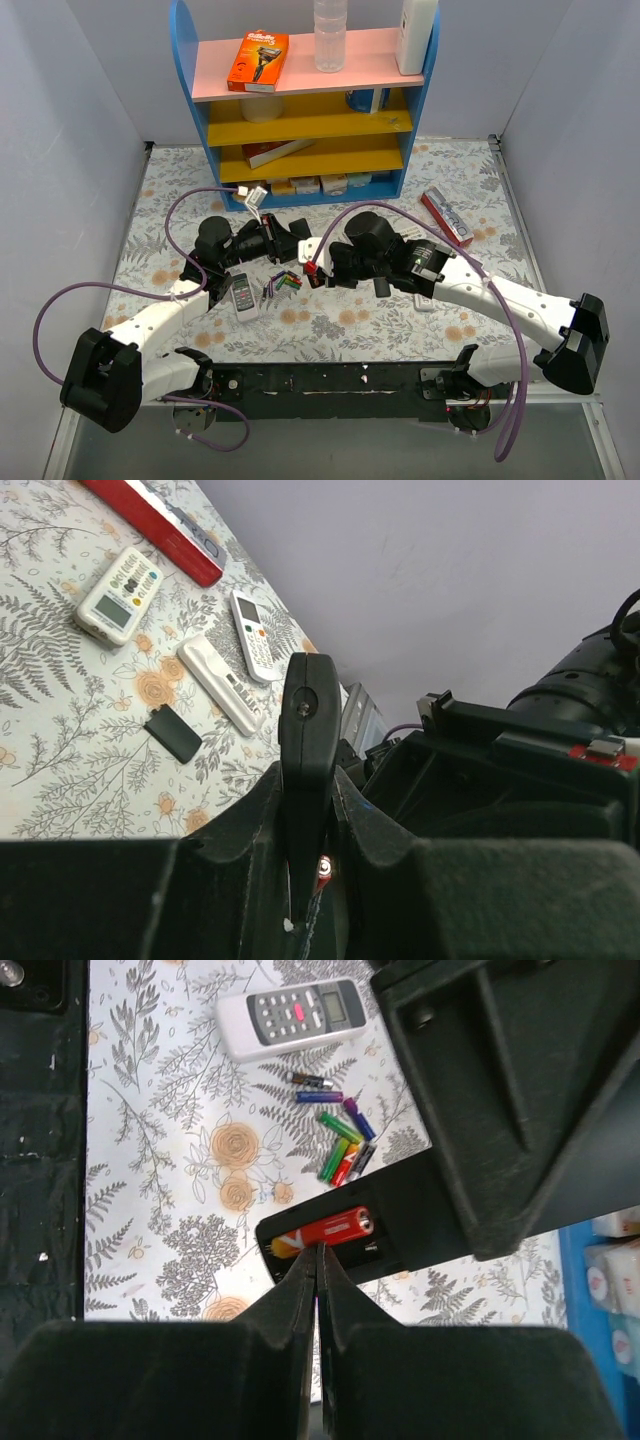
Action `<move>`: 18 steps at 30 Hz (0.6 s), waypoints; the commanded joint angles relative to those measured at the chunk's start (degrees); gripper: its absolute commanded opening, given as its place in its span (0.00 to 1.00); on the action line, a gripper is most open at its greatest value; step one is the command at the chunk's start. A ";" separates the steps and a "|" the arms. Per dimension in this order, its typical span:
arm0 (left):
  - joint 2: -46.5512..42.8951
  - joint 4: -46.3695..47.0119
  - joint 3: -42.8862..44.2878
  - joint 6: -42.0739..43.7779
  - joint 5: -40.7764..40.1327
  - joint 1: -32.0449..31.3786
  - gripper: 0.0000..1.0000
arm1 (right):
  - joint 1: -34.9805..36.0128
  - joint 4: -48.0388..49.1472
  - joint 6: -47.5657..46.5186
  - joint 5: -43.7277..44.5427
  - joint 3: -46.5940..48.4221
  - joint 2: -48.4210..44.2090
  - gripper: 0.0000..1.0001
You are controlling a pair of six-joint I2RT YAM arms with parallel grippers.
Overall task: Load the batteries into the remote control
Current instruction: Load the battery into the remote control.
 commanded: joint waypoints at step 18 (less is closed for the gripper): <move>-3.52 -0.86 0.40 1.26 -4.39 -0.19 0.00 | 0.00 -2.90 2.48 4.23 2.08 -2.00 0.20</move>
